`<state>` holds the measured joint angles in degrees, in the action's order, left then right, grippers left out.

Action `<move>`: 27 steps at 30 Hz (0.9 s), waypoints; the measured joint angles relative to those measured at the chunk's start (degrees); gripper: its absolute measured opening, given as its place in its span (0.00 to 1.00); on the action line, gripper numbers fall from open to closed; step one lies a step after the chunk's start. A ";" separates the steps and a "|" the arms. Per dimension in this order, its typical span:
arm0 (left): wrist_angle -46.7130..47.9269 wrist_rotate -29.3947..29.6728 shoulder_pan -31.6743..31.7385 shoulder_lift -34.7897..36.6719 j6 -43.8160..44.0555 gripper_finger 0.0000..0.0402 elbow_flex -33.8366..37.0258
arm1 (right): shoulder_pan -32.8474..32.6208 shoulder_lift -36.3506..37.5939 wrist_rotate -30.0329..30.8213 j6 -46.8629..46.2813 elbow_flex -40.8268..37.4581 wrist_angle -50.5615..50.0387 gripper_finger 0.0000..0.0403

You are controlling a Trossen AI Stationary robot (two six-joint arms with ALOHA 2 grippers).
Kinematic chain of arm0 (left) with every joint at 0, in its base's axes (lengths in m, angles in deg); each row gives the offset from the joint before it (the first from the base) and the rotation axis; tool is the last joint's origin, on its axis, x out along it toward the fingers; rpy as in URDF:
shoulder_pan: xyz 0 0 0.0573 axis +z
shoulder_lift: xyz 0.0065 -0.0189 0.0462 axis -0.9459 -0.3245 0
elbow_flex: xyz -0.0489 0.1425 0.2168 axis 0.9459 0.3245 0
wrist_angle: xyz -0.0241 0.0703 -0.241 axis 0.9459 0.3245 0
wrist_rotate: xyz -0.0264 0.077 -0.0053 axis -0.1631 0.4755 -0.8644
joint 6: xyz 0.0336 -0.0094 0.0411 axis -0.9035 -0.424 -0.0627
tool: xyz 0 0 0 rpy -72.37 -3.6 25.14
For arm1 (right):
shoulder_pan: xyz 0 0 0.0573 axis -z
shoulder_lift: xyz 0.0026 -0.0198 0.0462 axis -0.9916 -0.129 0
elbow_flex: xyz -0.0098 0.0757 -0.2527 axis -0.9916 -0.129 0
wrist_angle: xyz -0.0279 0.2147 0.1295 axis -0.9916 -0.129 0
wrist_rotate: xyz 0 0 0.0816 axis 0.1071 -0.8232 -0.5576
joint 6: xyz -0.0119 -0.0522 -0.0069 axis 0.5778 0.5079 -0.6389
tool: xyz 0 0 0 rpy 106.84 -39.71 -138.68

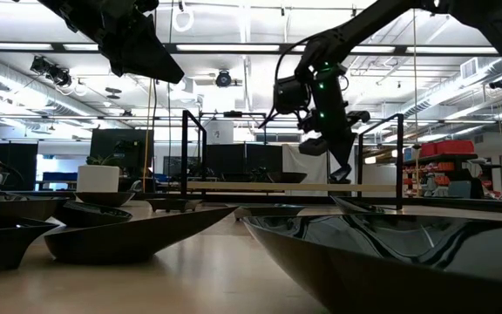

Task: Pick & Place Mini shaped plates
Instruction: Stack the top black teardrop shape bowl on top of the other black teardrop shape bowl on the shelf

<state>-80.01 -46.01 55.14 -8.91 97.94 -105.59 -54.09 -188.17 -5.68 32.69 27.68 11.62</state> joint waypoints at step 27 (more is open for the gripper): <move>0.00 0.00 0.00 0.00 0.00 0.26 0.00 | 0.19 0.04 -5.80 6.26 -0.57 6.98 0.26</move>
<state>-80.01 -46.01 55.14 -8.91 97.94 -105.59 -53.90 -188.13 -11.47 38.96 27.12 18.60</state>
